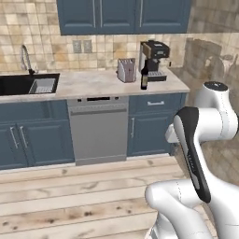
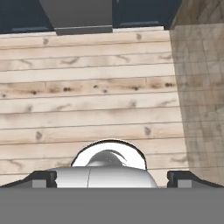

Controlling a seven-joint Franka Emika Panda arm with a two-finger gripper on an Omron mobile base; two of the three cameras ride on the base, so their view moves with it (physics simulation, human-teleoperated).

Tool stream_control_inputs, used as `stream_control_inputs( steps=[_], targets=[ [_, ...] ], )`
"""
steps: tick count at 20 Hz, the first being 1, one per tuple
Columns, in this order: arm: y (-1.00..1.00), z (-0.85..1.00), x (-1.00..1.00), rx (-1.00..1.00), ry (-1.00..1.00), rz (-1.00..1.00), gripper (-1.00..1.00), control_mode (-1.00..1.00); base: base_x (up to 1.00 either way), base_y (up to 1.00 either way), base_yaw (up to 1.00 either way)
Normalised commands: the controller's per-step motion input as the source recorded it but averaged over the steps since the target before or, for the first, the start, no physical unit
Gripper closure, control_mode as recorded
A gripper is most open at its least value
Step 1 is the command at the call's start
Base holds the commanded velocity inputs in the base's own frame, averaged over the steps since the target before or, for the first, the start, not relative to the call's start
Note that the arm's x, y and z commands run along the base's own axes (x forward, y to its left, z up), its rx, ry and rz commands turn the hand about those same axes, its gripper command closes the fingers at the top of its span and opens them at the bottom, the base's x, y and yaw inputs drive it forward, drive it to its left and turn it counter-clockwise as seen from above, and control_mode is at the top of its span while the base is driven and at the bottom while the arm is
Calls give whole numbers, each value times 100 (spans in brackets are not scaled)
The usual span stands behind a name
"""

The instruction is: There is a wine glass and glass cup on the dining counter. Place the wine bottle next to the wine glass and the juice bottle next to the glass cup.

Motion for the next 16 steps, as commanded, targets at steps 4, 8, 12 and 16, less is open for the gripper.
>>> stream_control_inputs(
  steps=[4, 8, 12, 16],
  targets=[
    [0, 0, 0, 0, 0, 0, -100, 100, 71, -41, 0],
    [0, 0, 0, 0, 0, 0, -100, 100, 73, -38, 0],
    [0, 0, 0, 0, 0, 0, -100, 100, 77, -33, 0],
    [0, 0, 0, 0, 0, 0, -100, 100, 75, -28, 0]
  ],
)
